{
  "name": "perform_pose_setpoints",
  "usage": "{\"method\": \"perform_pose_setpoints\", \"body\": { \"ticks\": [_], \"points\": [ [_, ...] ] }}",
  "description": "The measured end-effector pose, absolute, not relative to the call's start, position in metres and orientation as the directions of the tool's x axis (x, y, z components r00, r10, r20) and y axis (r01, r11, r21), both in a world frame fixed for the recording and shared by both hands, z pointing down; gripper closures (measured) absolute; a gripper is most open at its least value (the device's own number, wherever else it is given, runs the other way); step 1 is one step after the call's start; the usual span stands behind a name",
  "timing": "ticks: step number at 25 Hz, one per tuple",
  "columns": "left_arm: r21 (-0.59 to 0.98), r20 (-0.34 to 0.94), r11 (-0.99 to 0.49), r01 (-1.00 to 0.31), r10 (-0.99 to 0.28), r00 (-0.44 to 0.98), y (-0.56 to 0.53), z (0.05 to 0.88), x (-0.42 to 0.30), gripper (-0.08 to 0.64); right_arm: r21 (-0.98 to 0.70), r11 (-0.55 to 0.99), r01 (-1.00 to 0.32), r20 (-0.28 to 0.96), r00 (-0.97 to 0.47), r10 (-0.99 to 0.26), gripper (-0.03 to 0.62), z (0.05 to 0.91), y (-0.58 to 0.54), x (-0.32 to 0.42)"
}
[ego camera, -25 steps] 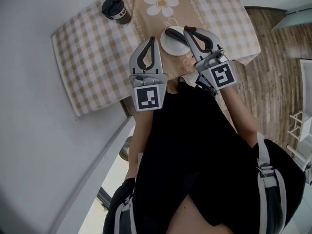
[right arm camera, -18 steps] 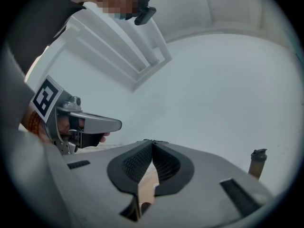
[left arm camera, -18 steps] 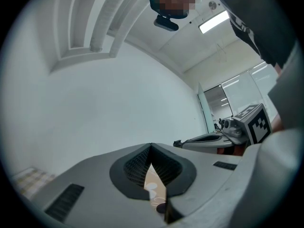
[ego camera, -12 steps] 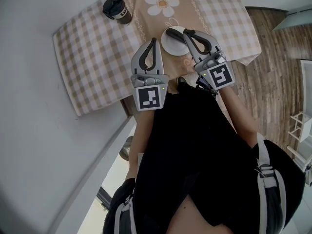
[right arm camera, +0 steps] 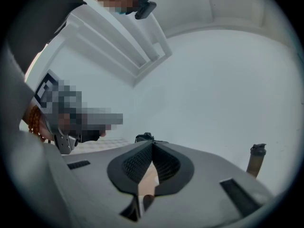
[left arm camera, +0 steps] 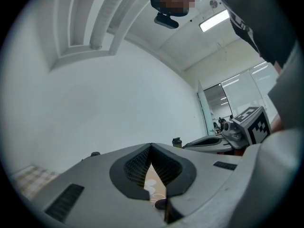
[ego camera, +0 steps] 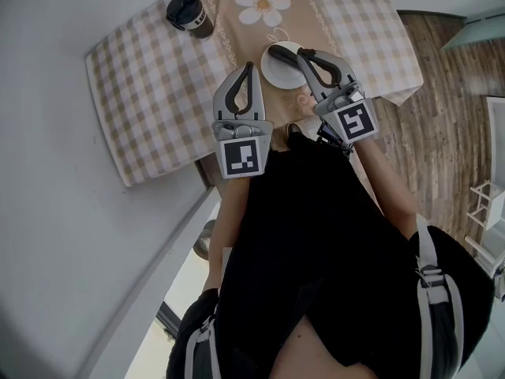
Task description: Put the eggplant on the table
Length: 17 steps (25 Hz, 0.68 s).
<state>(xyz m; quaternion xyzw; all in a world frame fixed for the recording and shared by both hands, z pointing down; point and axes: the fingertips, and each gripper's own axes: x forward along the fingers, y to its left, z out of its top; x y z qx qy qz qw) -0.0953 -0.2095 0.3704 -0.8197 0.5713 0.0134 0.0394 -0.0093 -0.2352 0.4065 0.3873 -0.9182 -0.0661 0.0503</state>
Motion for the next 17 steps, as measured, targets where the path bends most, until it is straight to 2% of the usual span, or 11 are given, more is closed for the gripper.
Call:
{"method": "perform_pose_setpoints", "body": {
  "ticks": [17],
  "points": [
    [-0.052, -0.061, -0.345, -0.937, -0.936, 0.347, -0.2086, 0.3743, -0.0944, 0.557, 0.142, 0.691, -0.709, 0.061, -0.690, -0.721, 0.588, 0.4152, -0.2379, -0.0050]
  ]
}}
